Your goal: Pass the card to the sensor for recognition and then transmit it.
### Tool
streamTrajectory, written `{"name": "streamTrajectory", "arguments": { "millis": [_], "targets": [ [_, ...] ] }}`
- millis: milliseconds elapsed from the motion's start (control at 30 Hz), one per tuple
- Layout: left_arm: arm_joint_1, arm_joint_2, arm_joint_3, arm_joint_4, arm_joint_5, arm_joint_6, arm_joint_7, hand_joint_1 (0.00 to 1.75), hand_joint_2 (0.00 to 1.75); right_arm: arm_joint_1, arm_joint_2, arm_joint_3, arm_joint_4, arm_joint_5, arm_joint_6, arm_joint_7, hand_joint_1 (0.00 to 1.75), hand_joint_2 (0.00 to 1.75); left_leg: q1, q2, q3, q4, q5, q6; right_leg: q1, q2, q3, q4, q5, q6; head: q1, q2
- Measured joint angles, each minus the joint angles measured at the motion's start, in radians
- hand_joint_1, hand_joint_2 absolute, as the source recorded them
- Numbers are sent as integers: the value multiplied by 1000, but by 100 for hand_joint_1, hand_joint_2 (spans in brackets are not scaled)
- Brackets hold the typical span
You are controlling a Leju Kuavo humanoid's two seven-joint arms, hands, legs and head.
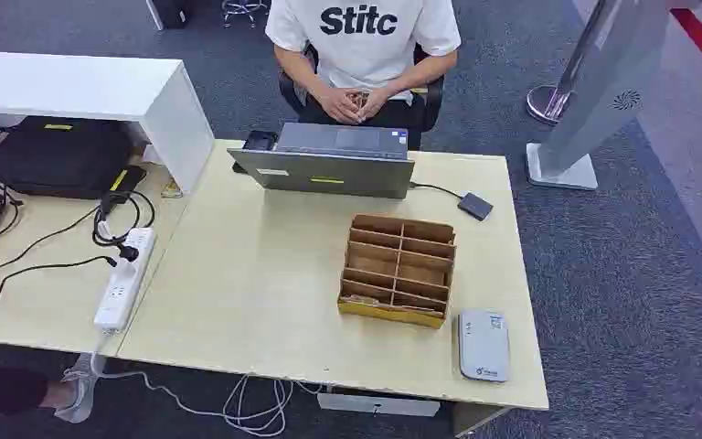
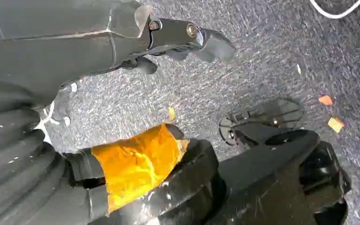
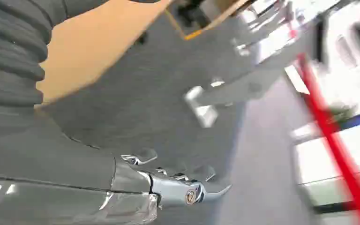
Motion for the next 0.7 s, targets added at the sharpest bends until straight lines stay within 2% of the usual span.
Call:
{"name": "streamTrajectory", "arguments": {
  "millis": [33, 100, 267, 400, 467, 500, 533, 567, 600, 633, 667, 700],
  "targets": [
    [-2, -1, 6, 1, -18, -10, -5, 0, 175, -14, -17, -3, -17, -4, 10, -48, 0, 175, -1, 0, 0, 0, 0, 0, -1, 0, 0, 0, 0, 0, 1, 0],
    [-3, -1, 12, 1, -30, -16, -11, 0, 175, -36, -43, -8, -42, -8, 18, -87, 0, 175, 1, 0, 0, 0, 0, 0, 0, 0, 1, 0, 0, 0, 3, 0],
    [-4, -4, 25, 5, -36, -19, -12, 0, 175, -49, -67, -14, -72, -5, 22, -93, 0, 175, 0, -1, 0, 0, 0, 1, -1, 0, 1, 0, 0, 1, 2, 0],
    [-5, -4, 26, 6, -46, -20, -9, 0, 175, -60, -78, -20, -98, 89, 25, -94, 0, 175, 0, 0, 0, 0, 0, 1, 0, 0, 1, 0, 0, 1, 2, 0],
    [-6, -4, 28, 6, -28, -17, -4, 0, 175, -45, -80, 13, -132, 133, -4, -94, 0, 175, 0, -1, 0, 0, 0, 1, 0, -1, 1, 0, 0, 1, 2, 0],
    [-7, -5, 39, 6, -1, -10, 0, 0, 175, -4, -80, 61, -185, 174, -25, -88, 0, 175, 0, -4, 0, 0, 0, 1, -1, -4, 2, 1, -1, 1, 2, 0],
    [-7, -7, 52, 6, 15, -3, 4, 0, 175, 32, -76, 119, -233, 240, -75, -52, 0, 175, 0, -6, -3, -1, 0, 1, 0, -6, 4, 1, -1, 2, 2, 0],
    [-7, -10, 65, 6, 21, 5, 15, 0, 175, 75, -16, 214, -340, 375, -197, 35, 0, 175, 1, -5, -3, -1, 0, 1, 1, -5, 4, 2, -1, 2, 8, 0],
    [-8, -13, 69, 7, 20, 4, 20, 0, 175, 112, 18, 309, -450, 486, -329, 98, 0, 175, 3, -5, -3, -2, 0, 0, 3, -3, 4, 3, -1, 1, 9, 0],
    [-10, -13, 73, 7, 17, -1, 23, 0, 175, 138, 65, 440, -538, 570, -462, 140, 0, 175, 4, -1, -1, -2, -1, -2, 3, 1, 2, 2, 0, -2, 9, 0],
    [-14, -15, 74, 7, 13, -5, 26, 0, 175, 162, 75, 573, -581, 602, -549, 145, 0, 175, 4, 5, 2, -2, -2, -4, 3, 7, 0, 2, 0, -3, 7, 0],
    [-19, -15, 76, 8, 8, -12, 32, 0, 175, 181, 83, 730, -611, 597, -602, 135, 0, 175, 4, 7, 5, -2, -2, -4, 3, 10, -1, 2, 0, -3, 6, 0]
  ]
}}
